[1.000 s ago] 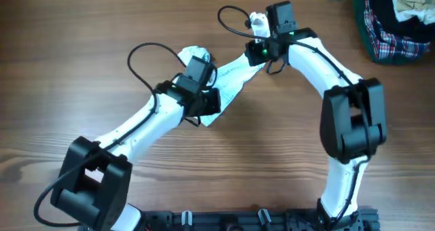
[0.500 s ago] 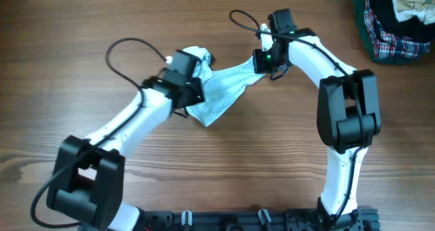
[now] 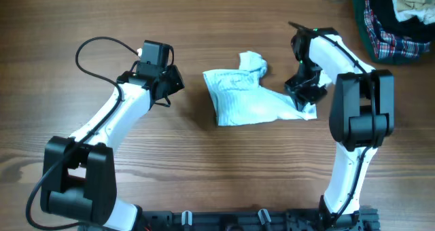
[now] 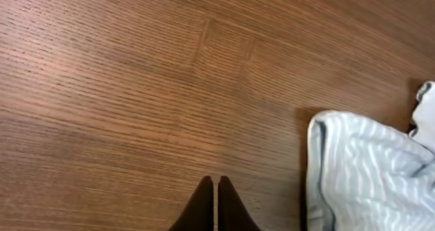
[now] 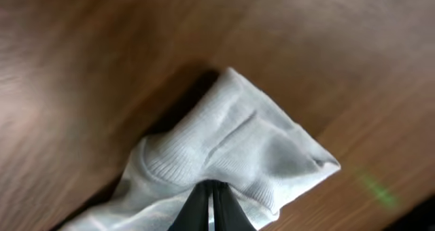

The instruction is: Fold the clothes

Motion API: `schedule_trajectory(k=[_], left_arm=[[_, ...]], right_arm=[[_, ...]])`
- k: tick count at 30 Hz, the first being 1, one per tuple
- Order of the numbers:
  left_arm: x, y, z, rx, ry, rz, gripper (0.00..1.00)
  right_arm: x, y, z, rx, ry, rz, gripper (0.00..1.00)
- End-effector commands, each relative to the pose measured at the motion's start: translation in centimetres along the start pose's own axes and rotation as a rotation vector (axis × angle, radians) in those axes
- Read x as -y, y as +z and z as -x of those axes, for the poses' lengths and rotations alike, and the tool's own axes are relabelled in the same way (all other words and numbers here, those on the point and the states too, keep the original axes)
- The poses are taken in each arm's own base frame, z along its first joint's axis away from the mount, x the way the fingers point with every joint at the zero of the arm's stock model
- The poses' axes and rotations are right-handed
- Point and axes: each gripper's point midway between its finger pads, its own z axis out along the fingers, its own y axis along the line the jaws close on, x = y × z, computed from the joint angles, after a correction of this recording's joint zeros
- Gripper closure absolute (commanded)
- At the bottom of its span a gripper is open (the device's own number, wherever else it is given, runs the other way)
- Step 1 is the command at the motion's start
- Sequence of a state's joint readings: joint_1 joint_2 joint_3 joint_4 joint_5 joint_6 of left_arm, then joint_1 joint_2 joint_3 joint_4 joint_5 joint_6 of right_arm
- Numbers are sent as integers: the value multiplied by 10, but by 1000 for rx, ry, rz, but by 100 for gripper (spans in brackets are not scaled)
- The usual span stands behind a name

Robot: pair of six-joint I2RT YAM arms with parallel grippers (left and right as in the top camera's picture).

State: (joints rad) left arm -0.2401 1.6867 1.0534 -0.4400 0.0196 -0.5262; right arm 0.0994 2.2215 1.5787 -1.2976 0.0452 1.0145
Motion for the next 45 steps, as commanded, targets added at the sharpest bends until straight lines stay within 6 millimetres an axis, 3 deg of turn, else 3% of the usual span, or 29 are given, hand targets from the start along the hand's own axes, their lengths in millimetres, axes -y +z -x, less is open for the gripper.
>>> schedule_trajectory(k=[1,4,7,10,12,14,17,20,22,25,32,35,42,45], left_arm=[[-4,0,0,6,-13,10,96],[-4,0,0,5,-12,11,96],[-4,0,0,5,-12,10,96],[-4,0,0,5,-12,10,96],[-4,0,0,5,-9,11,96],[-4,0,0,5,-9,11,96],[-4,0,0,5,-9,11,96],[-4,0,0,5,-9,11,96],[-4,0,1,10,-6,9,96],[-16,0,9,17,-38,23,96],[-62,-4,33,34,-171,45,96],[-75,-6,39,45,-201,57,95],[-77,-6,39,45,-201,60,95],[-77,-6,39,43,-198,61,95]], right_arm=[[10,27,11,39,81,-87,96],[-8,11,25,103,-17,4,96],[-24,-38,40,204,-164,117,96],[-42,-91,40,296,-385,275,96],[-60,-119,28,335,-588,418,88],[-65,-136,21,353,-638,489,81],[-104,-162,-19,396,-1050,719,69],[-129,-170,-33,574,-1210,643,54],[-150,-176,-53,683,-1304,607,41],[-166,-174,-64,754,-1322,543,38],[-175,-126,-50,643,-1170,464,48],[-181,-112,-55,631,-1196,437,51],[-187,-91,-71,645,-1283,347,55],[-190,-75,-68,631,-1286,312,56]])
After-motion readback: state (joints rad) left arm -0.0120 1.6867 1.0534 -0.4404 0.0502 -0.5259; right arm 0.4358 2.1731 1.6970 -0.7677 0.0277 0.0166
